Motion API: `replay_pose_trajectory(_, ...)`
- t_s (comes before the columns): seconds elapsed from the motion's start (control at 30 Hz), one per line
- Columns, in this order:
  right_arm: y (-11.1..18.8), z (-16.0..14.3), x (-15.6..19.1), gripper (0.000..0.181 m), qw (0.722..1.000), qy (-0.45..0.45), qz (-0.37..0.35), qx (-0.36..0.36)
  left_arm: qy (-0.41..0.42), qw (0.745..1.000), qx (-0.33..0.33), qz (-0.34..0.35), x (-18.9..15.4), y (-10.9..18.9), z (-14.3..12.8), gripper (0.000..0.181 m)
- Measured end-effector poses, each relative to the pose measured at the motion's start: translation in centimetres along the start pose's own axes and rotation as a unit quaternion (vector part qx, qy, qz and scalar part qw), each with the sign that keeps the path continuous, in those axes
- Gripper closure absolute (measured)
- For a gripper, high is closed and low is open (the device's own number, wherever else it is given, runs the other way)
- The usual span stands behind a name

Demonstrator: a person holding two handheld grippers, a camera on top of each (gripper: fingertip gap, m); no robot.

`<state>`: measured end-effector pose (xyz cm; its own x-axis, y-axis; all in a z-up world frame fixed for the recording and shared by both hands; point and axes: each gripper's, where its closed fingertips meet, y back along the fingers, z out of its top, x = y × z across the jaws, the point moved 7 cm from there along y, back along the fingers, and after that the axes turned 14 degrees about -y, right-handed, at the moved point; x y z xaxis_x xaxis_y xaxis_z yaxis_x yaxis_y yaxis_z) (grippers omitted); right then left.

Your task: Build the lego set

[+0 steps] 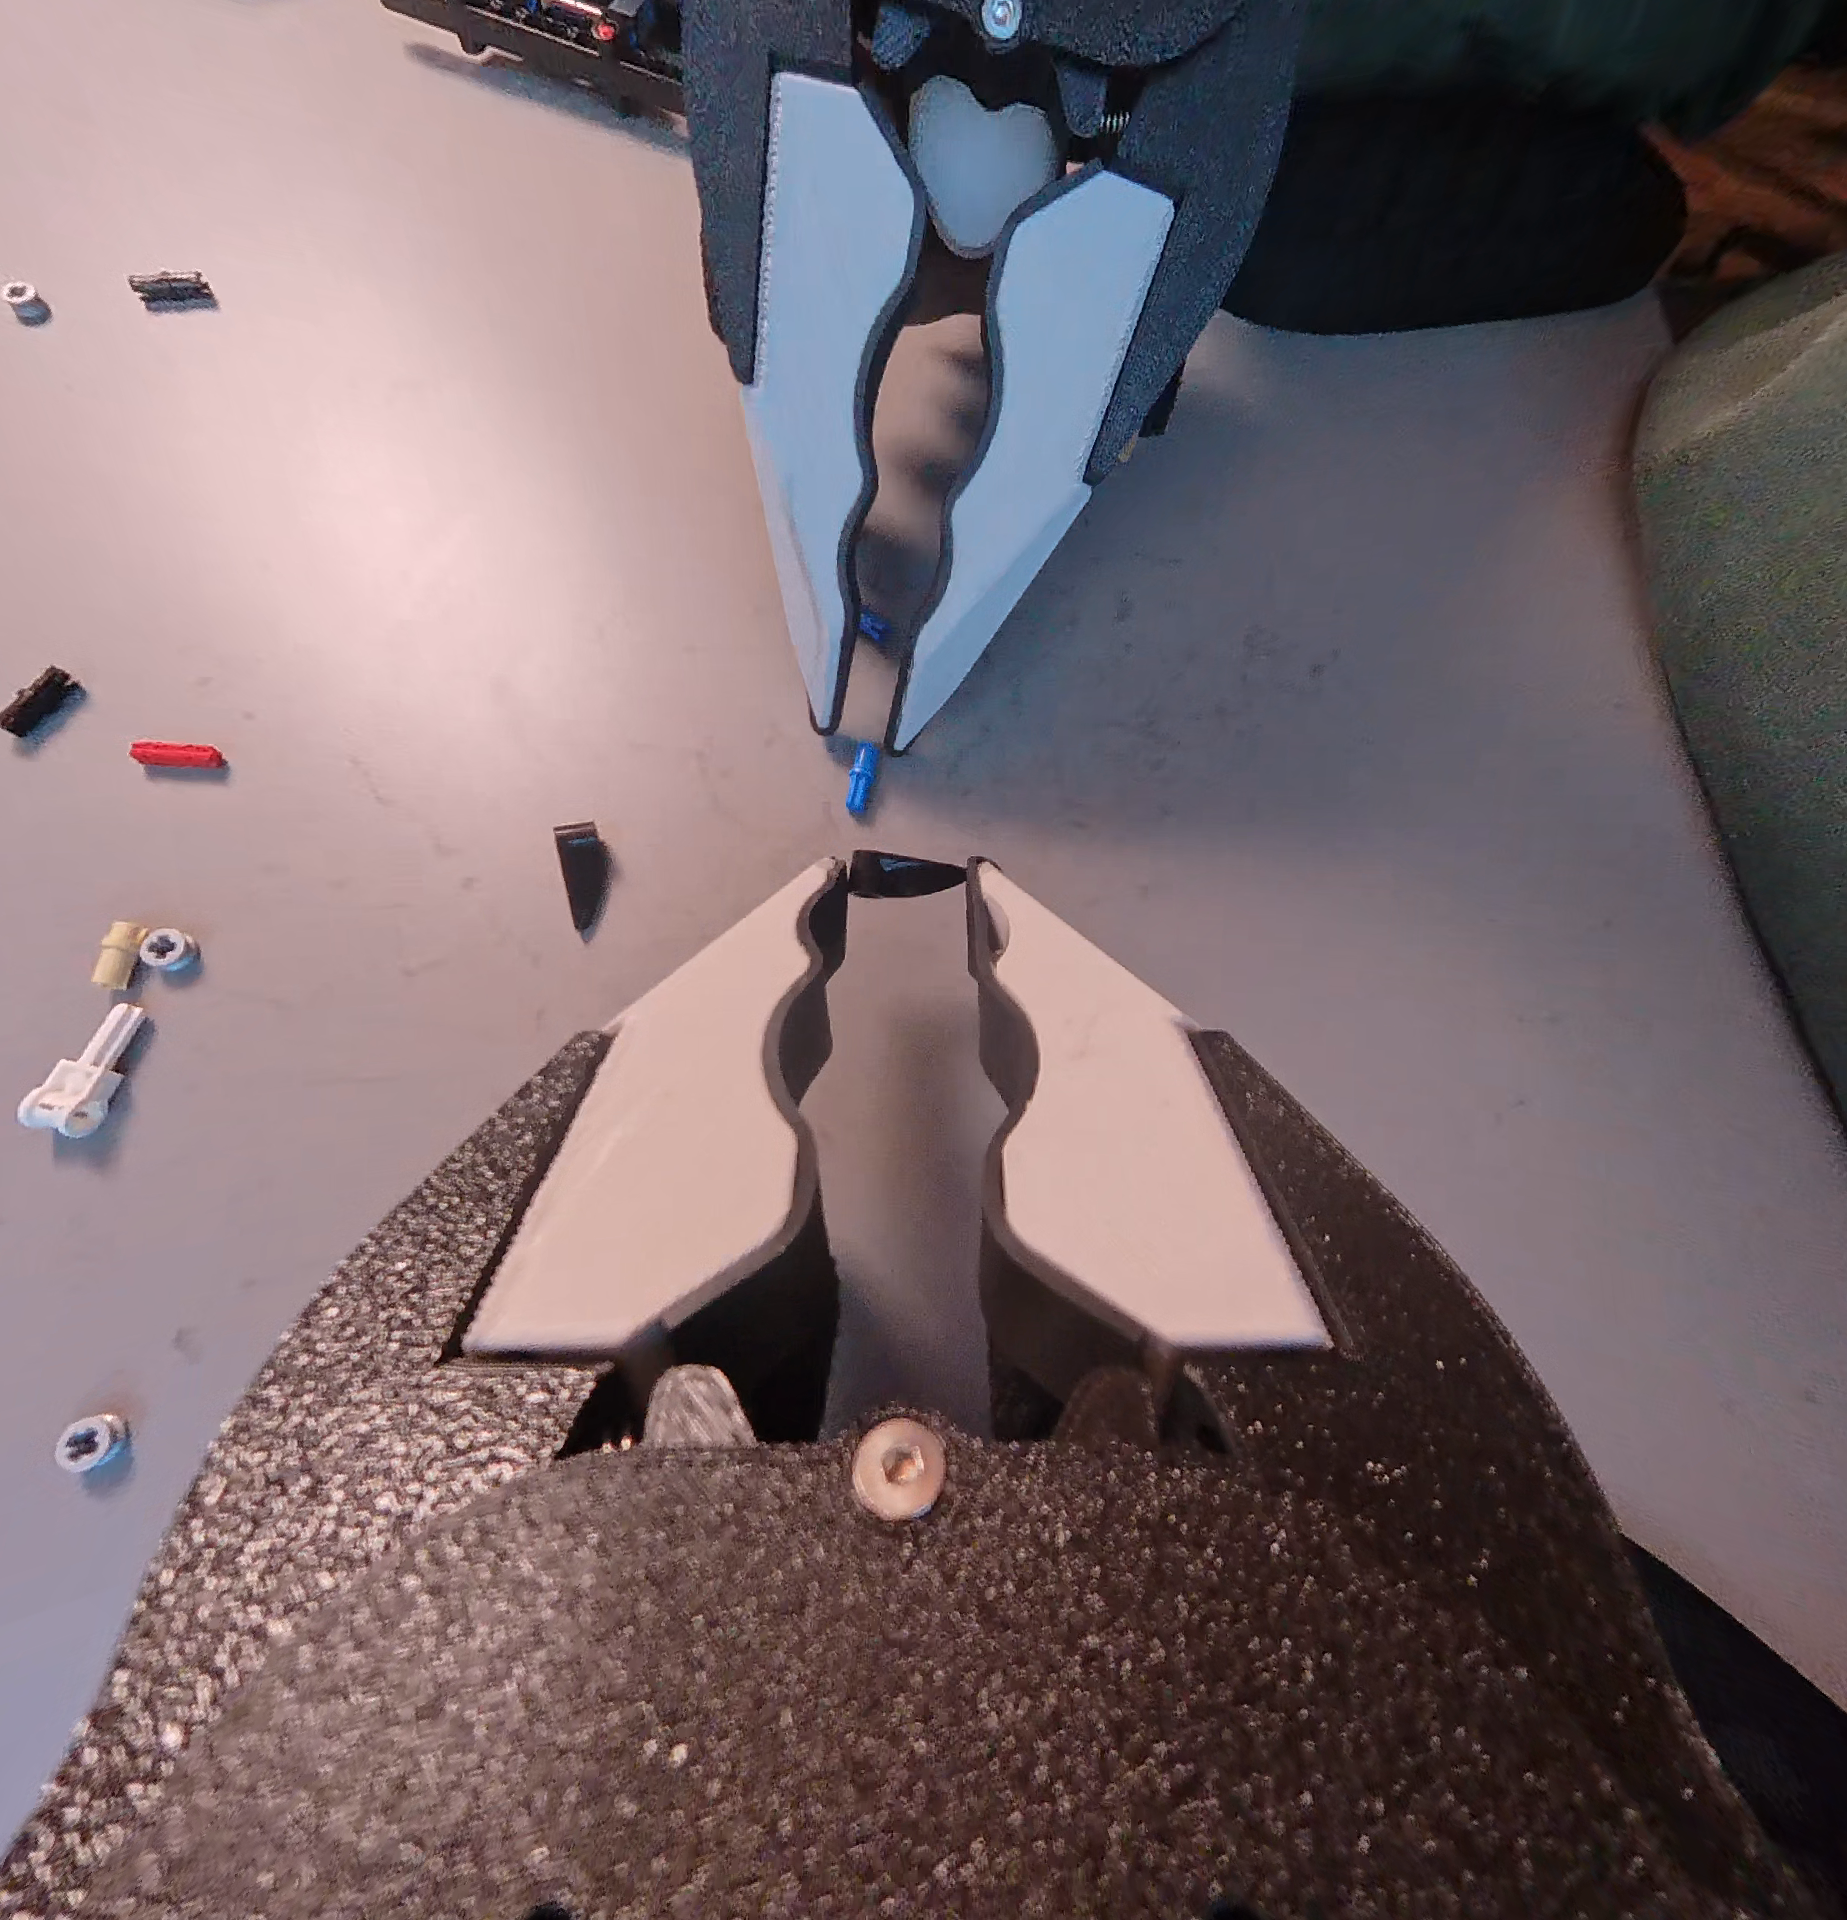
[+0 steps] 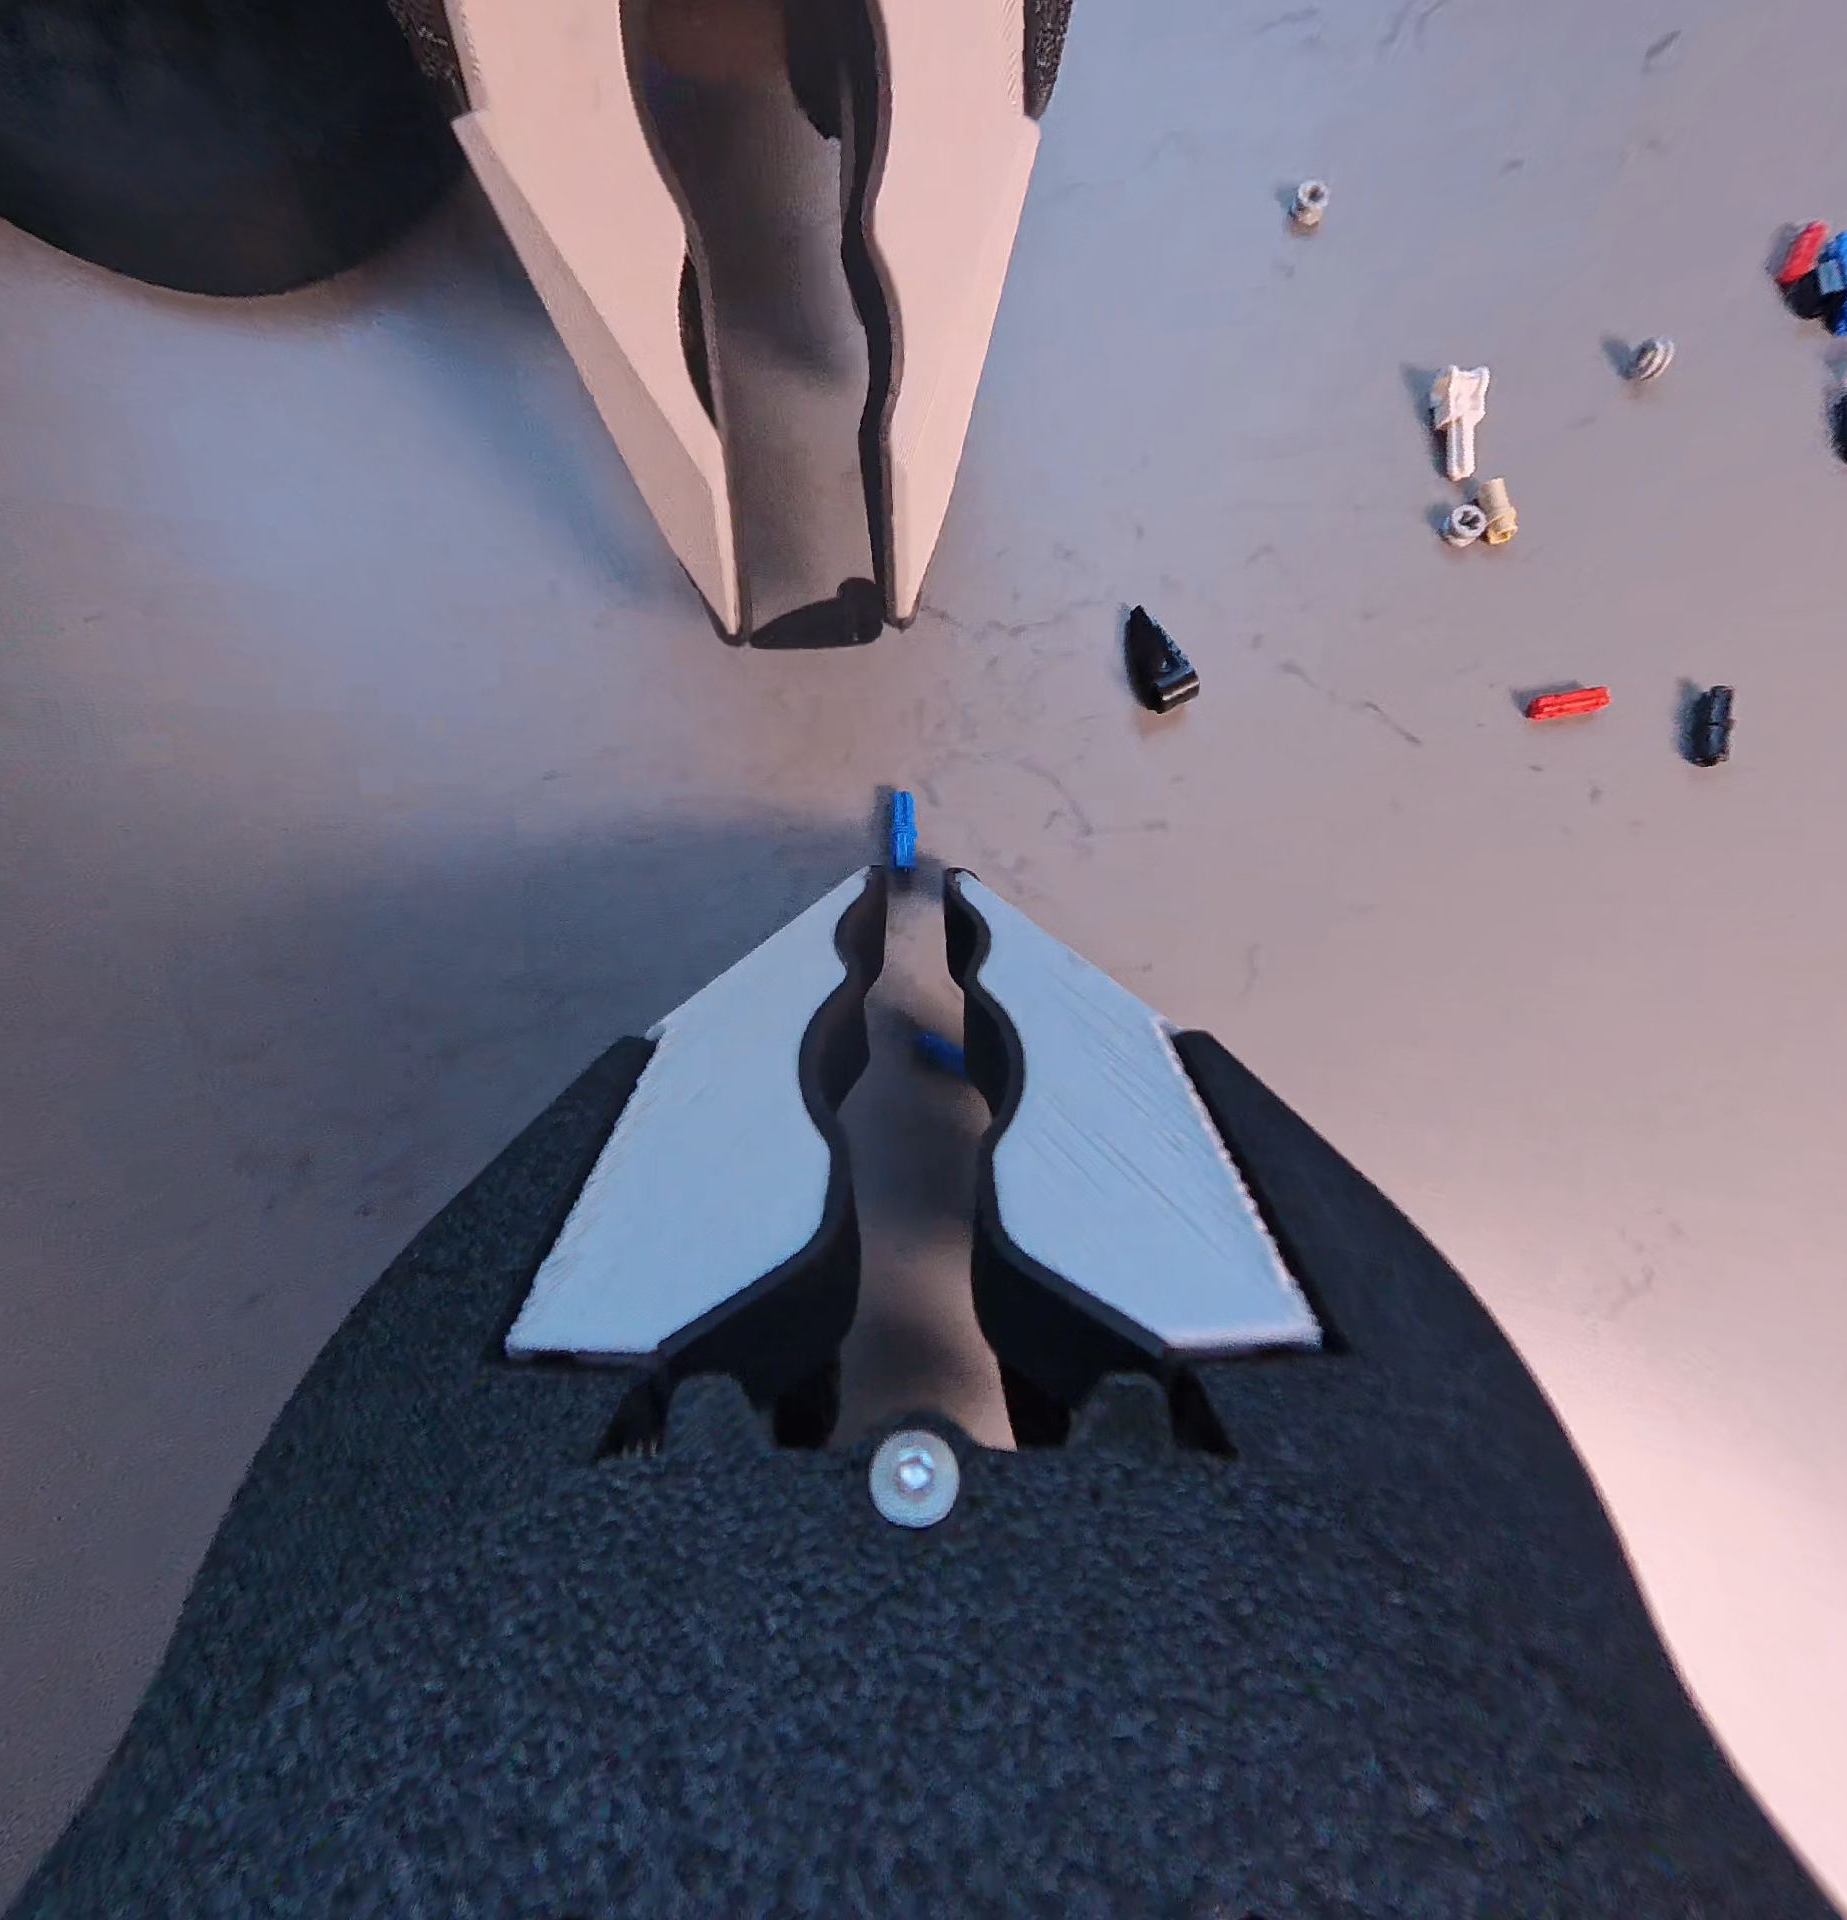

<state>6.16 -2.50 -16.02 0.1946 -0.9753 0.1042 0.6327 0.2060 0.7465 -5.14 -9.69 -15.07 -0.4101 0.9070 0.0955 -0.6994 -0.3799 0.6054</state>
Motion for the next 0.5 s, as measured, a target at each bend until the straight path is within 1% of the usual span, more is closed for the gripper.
replay_pose_trajectory(0.13, -0.5, 0.5, 0.2, 0.173, 1.0, -0.006, 0.01, 0.014, -0.004, 1.0, -0.007, -0.003, -0.2, 0.0, 0.2, 0.16)
replay_pose_trajectory(0.17, -0.6, 0.6, 0.2, 0.174, 1.0, -0.006, 0.012, 0.015, -0.008, 1.0, -0.01, -0.002, -0.2, 0.1, 0.3, 0.174)
replay_pose_trajectory(0.27, -0.8, 0.8, 0.4, 0.177, 1.0, -0.002, 0.016, 0.015, -0.008, 1.0, -0.026, -0.001, -0.2, 0.4, 0.5, 0.174)
replay_pose_trajectory(0.33, -0.7, 0.8, 0.4, 0.178, 1.0, 0.009, 0.014, 0.011, -0.009, 1.0, -0.018, 0.002, -0.1, 0.3, 0.3, 0.174)
replay_pose_trajectory(0.43, -0.3, 0.9, 0.7, 0.178, 0.999, 0.027, 0.018, -0.014, -0.006, 1.0, -0.013, -0.005, -0.2, 0.1, 0.1, 0.175)
replay_pose_trajectory(0.5, 0.6, 1.3, 1.2, 0.178, 0.997, 0.053, 0.027, -0.051, -0.01, 1.0, -0.024, -0.009, -0.3, 0.2, 0.4, 0.175)
